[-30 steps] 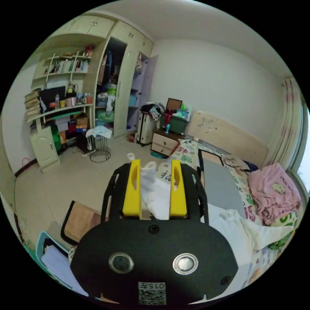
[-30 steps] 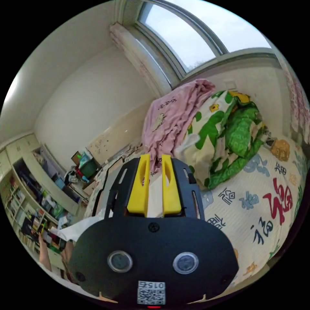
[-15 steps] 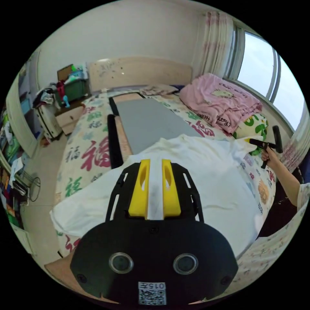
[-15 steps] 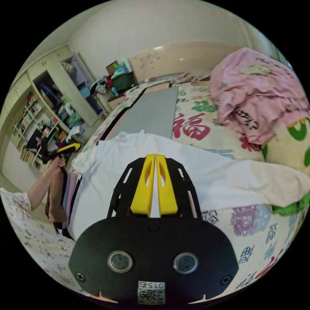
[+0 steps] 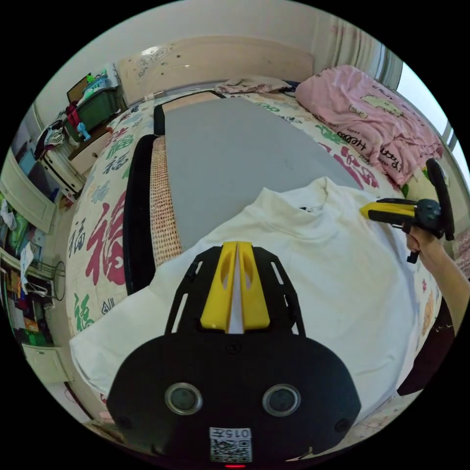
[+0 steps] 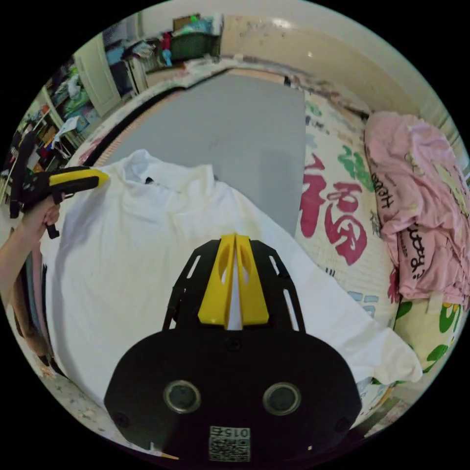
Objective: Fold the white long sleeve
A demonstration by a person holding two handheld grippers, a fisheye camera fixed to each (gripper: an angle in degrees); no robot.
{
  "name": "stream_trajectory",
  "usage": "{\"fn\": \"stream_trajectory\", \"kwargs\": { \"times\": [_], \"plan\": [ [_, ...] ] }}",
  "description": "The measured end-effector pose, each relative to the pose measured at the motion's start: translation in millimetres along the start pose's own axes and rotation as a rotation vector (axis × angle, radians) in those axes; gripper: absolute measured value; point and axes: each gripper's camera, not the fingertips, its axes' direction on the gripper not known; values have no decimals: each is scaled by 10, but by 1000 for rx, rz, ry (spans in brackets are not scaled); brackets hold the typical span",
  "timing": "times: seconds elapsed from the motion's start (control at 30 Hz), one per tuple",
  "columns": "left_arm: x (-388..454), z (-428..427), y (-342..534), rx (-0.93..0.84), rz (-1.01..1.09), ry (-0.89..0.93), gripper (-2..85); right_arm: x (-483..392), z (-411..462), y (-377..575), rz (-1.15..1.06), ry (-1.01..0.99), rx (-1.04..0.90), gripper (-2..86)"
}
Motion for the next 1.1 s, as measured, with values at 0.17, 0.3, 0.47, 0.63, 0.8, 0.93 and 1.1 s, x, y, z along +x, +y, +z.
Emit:
{"fn": "stream_trajectory", "kwargs": {
  "times": [0.17,0.3,0.47,0.63,0.8,0.93,1.1],
  "plan": [
    [-24,58,-137,68,6,-51,-9,146,93,-190,62,44,11,-5],
    [4,85,-255,49,42,-123,-8,163,134,-252,54,94,3,-5],
    [-80,-178,-222,-52,60,-44,3,262,133,-278,79,97,-55,3],
    [-291,-1457,994,262,-19,195,40,621,-283,265,131,-137,41,80],
    [-124,-2163,2873,203,-64,130,55,919,-1174,1796,235,-204,303,98],
    [148,-2359,3574,91,-120,216,60,1049,-1533,3189,420,-154,280,97],
    [606,-2204,4073,-135,-99,247,81,1074,-1515,4296,614,-165,92,100]
  ]
}}
